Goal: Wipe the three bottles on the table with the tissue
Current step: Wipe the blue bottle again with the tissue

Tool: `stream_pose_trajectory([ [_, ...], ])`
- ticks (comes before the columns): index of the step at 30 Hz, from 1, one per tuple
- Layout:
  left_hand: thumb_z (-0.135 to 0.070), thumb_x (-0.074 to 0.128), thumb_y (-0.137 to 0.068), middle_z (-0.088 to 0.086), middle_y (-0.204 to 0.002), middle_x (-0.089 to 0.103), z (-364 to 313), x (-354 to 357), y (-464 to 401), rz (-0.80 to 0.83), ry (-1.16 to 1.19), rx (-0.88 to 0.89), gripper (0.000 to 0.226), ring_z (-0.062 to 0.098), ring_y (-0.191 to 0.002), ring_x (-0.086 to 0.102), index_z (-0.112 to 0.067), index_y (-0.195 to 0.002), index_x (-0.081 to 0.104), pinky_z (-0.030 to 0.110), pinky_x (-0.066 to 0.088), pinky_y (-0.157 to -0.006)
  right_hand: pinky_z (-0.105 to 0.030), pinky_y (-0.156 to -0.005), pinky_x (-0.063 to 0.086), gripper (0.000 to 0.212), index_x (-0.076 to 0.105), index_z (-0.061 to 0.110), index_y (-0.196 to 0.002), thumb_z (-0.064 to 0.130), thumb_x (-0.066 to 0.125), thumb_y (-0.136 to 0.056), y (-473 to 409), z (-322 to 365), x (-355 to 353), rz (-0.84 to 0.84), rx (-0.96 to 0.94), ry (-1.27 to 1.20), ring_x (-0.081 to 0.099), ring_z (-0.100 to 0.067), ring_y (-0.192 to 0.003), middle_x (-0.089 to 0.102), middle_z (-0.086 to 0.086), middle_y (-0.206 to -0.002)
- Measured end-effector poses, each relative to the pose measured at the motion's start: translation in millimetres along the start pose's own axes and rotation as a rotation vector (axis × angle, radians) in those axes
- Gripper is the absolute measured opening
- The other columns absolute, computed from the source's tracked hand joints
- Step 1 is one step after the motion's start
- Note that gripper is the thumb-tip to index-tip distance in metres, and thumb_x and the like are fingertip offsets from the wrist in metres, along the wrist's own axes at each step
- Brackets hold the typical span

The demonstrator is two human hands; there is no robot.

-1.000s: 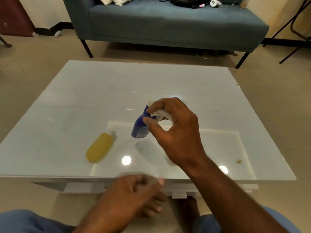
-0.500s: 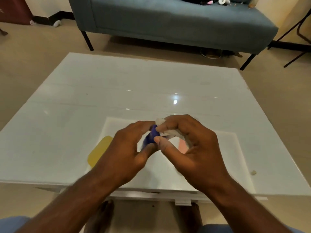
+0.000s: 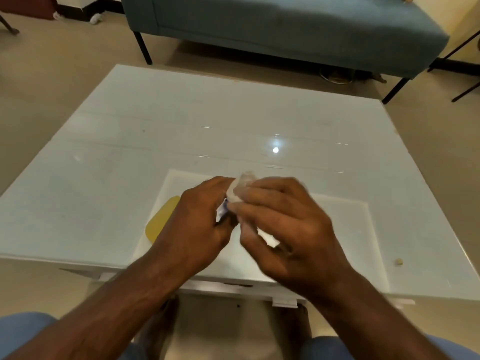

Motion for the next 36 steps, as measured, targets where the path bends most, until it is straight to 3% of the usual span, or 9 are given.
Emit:
stream_pose_trajectory([
  [4, -0.029, 0.069, -0.092, -0.010, -0.116, 0.070, 1.2, 0.9, 0.9, 0.006, -0.059, -0.002, 0.032, 0.010, -0.107, 0.065, -0.023, -0.123, 0.066, 0.027, 0.053, -0.094, -0.032, -0.099, 0.055, 0.026, 0.080, 0.010, -0.116, 0.018, 0.066, -0.096, -2.1, -15.2, -6.8, -0.048, 0.128, 0.019, 0.068, -0.019, -0.116, 0.071, 0.010, -0.123],
  [9, -0.032, 0.068, -0.091, -0.012, -0.116, 0.069, 2.9, -0.4, 3.0, -0.015, -0.079, -0.031, 0.035, 0.004, -0.103, 0.063, -0.024, -0.124, 0.064, 0.013, 0.049, -0.092, -0.026, -0.096, 0.056, 0.026, 0.080, 0.012, -0.118, 0.017, 0.070, -0.094, -1.5, -10.0, -5.4, 0.019, 0.104, 0.005, 0.069, -0.018, -0.112, 0.074, 0.006, -0.123],
  [13, -0.031, 0.073, -0.088, -0.018, -0.116, 0.068, 5.4, -5.5, 3.1, -0.069, 0.011, -0.083, 0.040, 0.002, -0.106, 0.064, -0.029, -0.127, 0.063, 0.012, 0.050, -0.091, -0.024, -0.092, 0.059, 0.025, 0.078, 0.018, -0.117, 0.010, 0.073, -0.094, -3.3, -39.8, -21.8, -0.147, 0.445, -0.156, 0.071, -0.005, -0.106, 0.077, 0.010, -0.116],
  [15, -0.025, 0.076, -0.087, -0.018, -0.110, 0.070, 5.2, -7.4, 2.9, -0.070, 0.133, -0.128, 0.037, 0.000, -0.104, 0.066, -0.030, -0.122, 0.065, 0.012, 0.052, -0.088, -0.014, -0.084, 0.056, 0.035, 0.073, 0.019, -0.127, 0.006, 0.074, -0.094, -4.1, -41.5, -23.8, -0.144, 0.534, -0.234, 0.070, -0.005, -0.100, 0.074, 0.010, -0.108],
  [19, -0.022, 0.080, -0.082, -0.016, -0.106, 0.073, 4.2, -8.8, 2.4, -0.091, 0.283, -0.171, 0.037, 0.002, -0.103, 0.068, -0.029, -0.116, 0.066, 0.009, 0.051, -0.081, -0.004, -0.085, 0.048, 0.027, 0.076, 0.020, -0.116, 0.011, 0.071, -0.091, 1.0, -28.2, -0.7, 0.020, 0.467, -0.164, 0.066, 0.001, -0.101, 0.070, 0.017, -0.107],
  [24, -0.040, 0.076, -0.072, -0.018, -0.104, 0.071, 2.9, -15.4, 1.4, -0.150, 0.353, -0.197, 0.042, 0.004, -0.099, 0.068, -0.033, -0.113, 0.065, 0.011, 0.053, -0.079, -0.003, -0.083, 0.048, 0.021, 0.078, 0.020, -0.102, 0.003, 0.074, -0.090, 2.1, -50.1, -10.3, -0.078, 0.600, -0.124, 0.068, -0.002, -0.099, 0.072, 0.011, -0.102],
  [28, -0.036, 0.080, -0.068, -0.020, -0.101, 0.071, -2.7, -16.4, 3.2, -0.159, 0.358, -0.143, 0.044, 0.005, -0.097, 0.069, -0.028, -0.108, 0.065, 0.010, 0.052, -0.076, -0.012, -0.089, 0.049, 0.021, 0.077, 0.021, -0.102, 0.004, 0.074, -0.090, 2.8, -18.1, -2.2, -0.004, 0.389, -0.109, 0.065, -0.005, -0.100, 0.073, 0.008, -0.106],
  [32, -0.033, 0.079, -0.070, -0.014, -0.106, 0.071, -3.5, -18.0, 2.4, -0.153, 0.350, -0.120, 0.045, 0.009, -0.100, 0.069, -0.026, -0.111, 0.065, 0.016, 0.056, -0.079, -0.029, -0.089, 0.058, 0.026, 0.072, 0.035, -0.096, 0.010, 0.076, -0.092, 6.4, -54.6, -15.0, -0.122, 0.667, -0.088, 0.066, -0.009, -0.102, 0.072, 0.014, -0.102],
  [36, -0.029, 0.081, -0.074, -0.013, -0.109, 0.069, -5.9, -11.4, 3.6, -0.135, 0.299, -0.088, 0.039, 0.010, -0.106, 0.066, -0.031, -0.110, 0.065, 0.011, 0.053, -0.082, -0.009, -0.082, 0.049, 0.023, 0.077, 0.023, -0.096, 0.001, 0.076, -0.090, 0.8, -28.7, -13.1, -0.069, 0.510, -0.194, 0.067, -0.003, -0.099, 0.072, 0.009, -0.101],
])
Point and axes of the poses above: each hand's wrist, its own y-axis away from the middle knuckle, its own x-axis out of the palm, z = x × y, the point moved 5 cm from there along -y, towards the middle knuckle
